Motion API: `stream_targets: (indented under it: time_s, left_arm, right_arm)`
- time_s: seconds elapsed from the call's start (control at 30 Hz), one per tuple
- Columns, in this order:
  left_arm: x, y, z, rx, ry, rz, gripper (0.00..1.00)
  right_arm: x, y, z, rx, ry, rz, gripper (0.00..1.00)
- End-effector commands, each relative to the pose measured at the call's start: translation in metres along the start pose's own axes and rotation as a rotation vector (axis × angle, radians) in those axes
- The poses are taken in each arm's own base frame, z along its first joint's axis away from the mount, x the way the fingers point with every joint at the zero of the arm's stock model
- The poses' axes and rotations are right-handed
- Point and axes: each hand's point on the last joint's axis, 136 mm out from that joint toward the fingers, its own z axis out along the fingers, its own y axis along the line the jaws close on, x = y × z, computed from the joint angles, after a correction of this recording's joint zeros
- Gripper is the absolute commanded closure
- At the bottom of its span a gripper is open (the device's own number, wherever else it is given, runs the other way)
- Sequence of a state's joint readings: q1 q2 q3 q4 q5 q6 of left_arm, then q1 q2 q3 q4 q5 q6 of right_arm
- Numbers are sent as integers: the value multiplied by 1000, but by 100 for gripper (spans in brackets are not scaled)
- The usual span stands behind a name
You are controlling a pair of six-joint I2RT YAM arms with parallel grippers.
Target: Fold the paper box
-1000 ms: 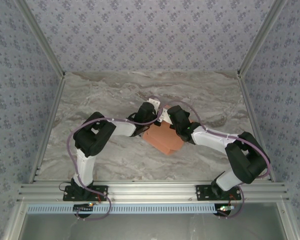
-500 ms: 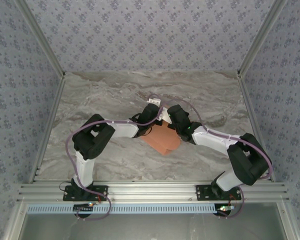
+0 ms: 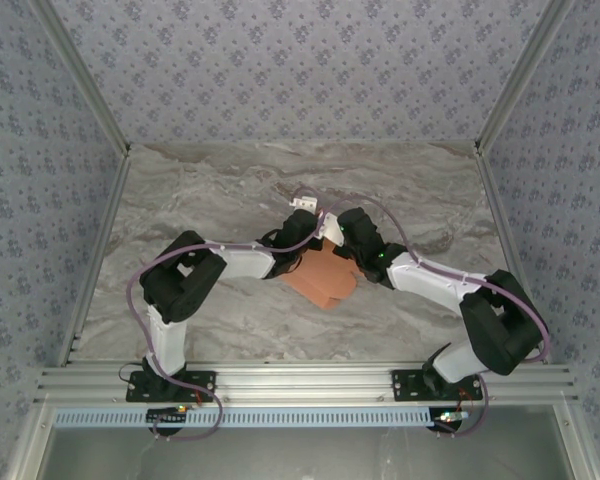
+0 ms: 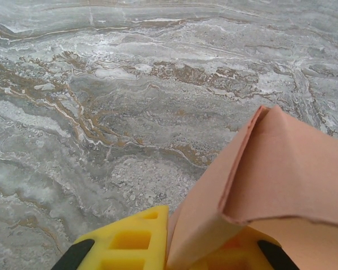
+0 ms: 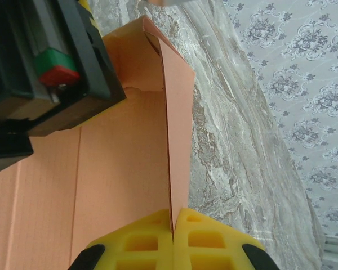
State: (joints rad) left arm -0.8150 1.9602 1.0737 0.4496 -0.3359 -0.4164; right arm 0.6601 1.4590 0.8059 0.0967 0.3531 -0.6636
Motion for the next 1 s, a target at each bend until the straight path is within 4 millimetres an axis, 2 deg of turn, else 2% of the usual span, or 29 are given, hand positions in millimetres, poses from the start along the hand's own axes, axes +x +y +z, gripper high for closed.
stream_targets:
  time_s: [0.0,0.1,0.27,0.4,0.63,0.83,0.97]
  left_arm:
    - [-26,45,2,-165,-136,-16,88]
    - [-27,22,0,-44,-126,43,85]
    - [-14,9,-1,49,-77,113,79]
    - [-1,0,-1,120,-29,151,77]
    - [11,0,-3,183,-1,158,76]
    - [9,-3,-10,279,-2,200,66]
    - [10,-3,-15,324,-10,243,64]
  right_arm:
    - [2,41,-17,-208,-23,53,100]
    - [1,34,-17,-202,-26,72,100]
    - [7,32,-15,-193,-7,56,100]
    - [19,30,-10,-145,54,-37,100]
    - [22,28,-7,-66,85,-137,100]
    - [22,25,-5,-28,104,-193,100]
    - [20,23,-4,-29,105,-205,99]
